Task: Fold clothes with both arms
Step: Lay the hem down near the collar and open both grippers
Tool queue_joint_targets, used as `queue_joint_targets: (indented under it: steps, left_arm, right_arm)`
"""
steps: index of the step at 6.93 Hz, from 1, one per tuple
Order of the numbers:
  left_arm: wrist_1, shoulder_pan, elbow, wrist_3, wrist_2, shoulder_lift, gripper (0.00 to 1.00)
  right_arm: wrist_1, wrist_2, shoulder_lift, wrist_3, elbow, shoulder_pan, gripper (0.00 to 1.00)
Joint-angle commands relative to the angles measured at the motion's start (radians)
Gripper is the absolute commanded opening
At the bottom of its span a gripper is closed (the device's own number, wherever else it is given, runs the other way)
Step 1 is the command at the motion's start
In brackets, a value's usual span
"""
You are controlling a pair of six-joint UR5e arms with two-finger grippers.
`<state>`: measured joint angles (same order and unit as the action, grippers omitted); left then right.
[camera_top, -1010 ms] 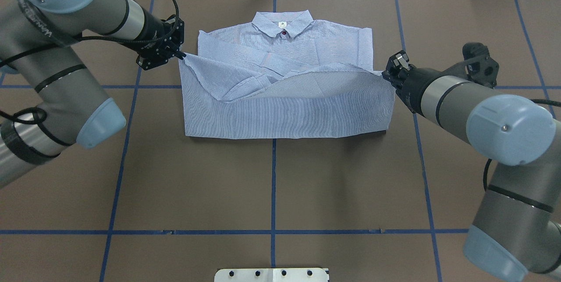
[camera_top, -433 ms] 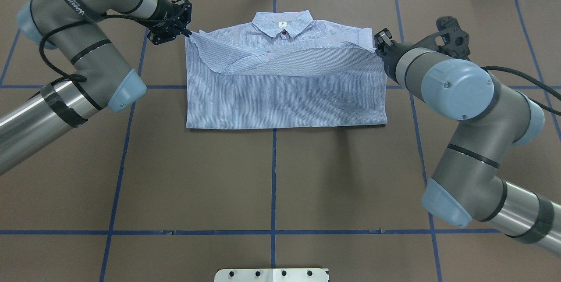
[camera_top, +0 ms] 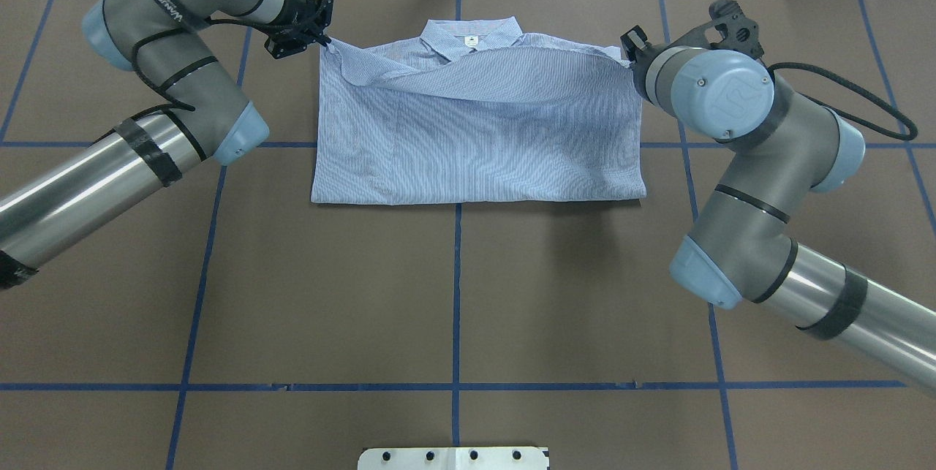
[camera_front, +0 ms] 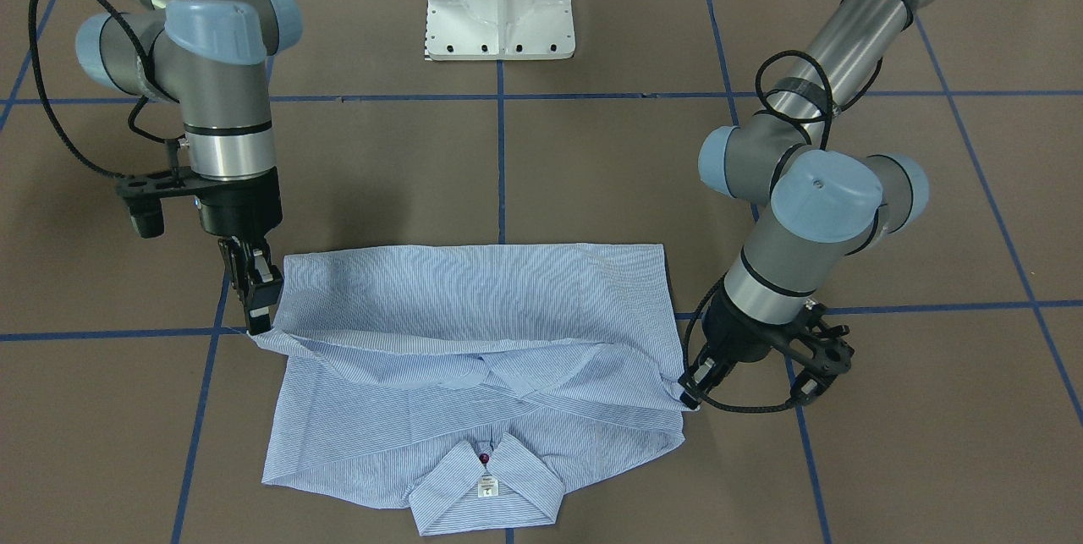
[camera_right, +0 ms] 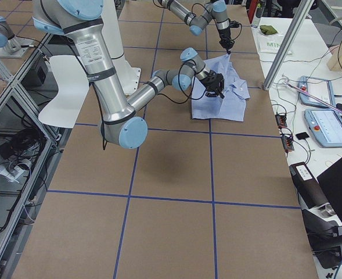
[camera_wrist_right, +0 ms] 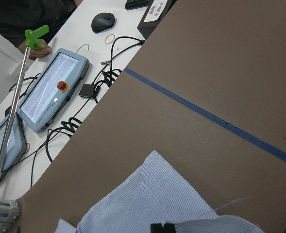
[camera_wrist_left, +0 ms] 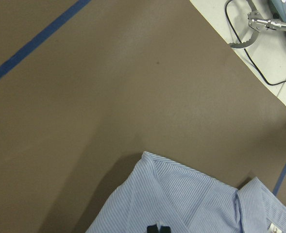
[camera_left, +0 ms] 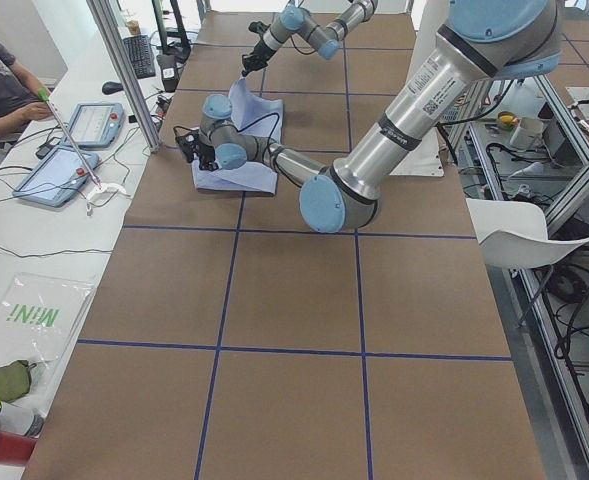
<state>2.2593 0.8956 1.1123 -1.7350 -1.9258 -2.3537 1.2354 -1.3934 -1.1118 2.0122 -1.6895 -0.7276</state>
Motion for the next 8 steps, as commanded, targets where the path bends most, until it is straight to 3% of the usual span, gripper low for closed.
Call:
queue_joint_targets:
  steps: [1,3,4,5,8]
  left_arm:
    - [0.061,-0.001,-0.109,0.064,0.048,-0.038,0.10]
    - [0.066,-0.001,-0.124,0.121,0.073,-0.044,0.15]
    - [0.068,0.000,-0.126,0.165,0.080,-0.048,0.31]
    - [0.084,0.002,-0.140,0.217,0.137,-0.048,0.73]
    - [0.111,0.039,-0.170,0.250,0.140,-0.047,0.77]
  right_arm:
    - [-0.095,-0.029,0.049,-0.007,0.134,-0.021,0.00]
    - [-0.174,-0.074,0.108,-0.030,0.274,-0.050,0.00]
    - [-0.218,-0.078,0.121,-0.041,0.337,-0.052,0.00]
    - [-0.281,-0.078,0.127,-0.041,0.384,-0.050,0.00]
    - [-0.297,-0.102,0.153,-0.058,0.456,-0.073,0.08]
